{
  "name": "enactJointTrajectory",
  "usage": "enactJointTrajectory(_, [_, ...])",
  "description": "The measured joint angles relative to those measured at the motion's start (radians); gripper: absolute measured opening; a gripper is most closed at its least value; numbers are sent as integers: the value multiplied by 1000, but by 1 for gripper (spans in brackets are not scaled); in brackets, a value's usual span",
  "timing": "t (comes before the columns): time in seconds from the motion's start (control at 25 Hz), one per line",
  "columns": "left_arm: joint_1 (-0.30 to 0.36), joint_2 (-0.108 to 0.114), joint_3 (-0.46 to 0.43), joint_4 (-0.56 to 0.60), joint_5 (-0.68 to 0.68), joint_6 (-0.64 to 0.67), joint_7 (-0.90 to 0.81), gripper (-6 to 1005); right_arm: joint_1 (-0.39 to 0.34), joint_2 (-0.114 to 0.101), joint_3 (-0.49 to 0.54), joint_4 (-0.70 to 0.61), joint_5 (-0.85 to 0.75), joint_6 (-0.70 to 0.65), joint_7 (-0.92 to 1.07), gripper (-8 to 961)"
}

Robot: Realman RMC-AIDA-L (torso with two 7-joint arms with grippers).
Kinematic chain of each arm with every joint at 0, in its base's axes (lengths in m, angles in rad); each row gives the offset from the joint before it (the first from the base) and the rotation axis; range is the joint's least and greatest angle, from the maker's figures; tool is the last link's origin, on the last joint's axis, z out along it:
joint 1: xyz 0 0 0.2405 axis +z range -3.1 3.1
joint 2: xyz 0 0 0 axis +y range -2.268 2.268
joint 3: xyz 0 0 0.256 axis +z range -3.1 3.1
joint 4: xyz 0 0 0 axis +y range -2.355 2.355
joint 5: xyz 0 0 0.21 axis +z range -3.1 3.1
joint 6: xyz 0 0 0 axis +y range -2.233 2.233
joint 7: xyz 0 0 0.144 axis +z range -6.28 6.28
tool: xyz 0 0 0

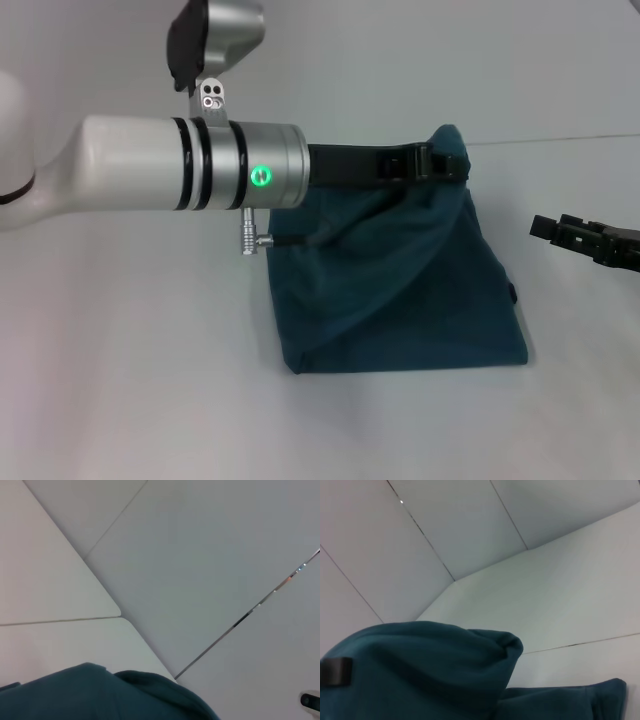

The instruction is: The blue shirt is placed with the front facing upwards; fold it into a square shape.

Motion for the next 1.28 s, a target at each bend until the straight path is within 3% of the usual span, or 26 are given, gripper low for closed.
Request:
enactJointTrajectory(0.44, [-14, -5, 145, -105, -242, -78, 126, 73, 1, -3, 1, 0, 0, -8, 0, 746])
enactJointTrajectory(0.64, [-7, -5, 157, -152, -329, -112, 165, 282, 2, -3, 3, 0, 2, -9, 0, 746])
enactJointTrajectory(0.76, [24, -4, 158, -142, -354, -105, 179, 357, 4, -3, 3, 0, 3, -9, 0, 746])
enactJointTrajectory(1.0, [146, 1, 151, -53, -356, -95, 205, 506, 7, -9, -1, 0, 3, -8, 7, 746])
enactJointTrajectory(1.28, [243, 9, 133, 5, -338, -92, 296, 806, 29, -39, -66, -13, -20, -55, 65, 746])
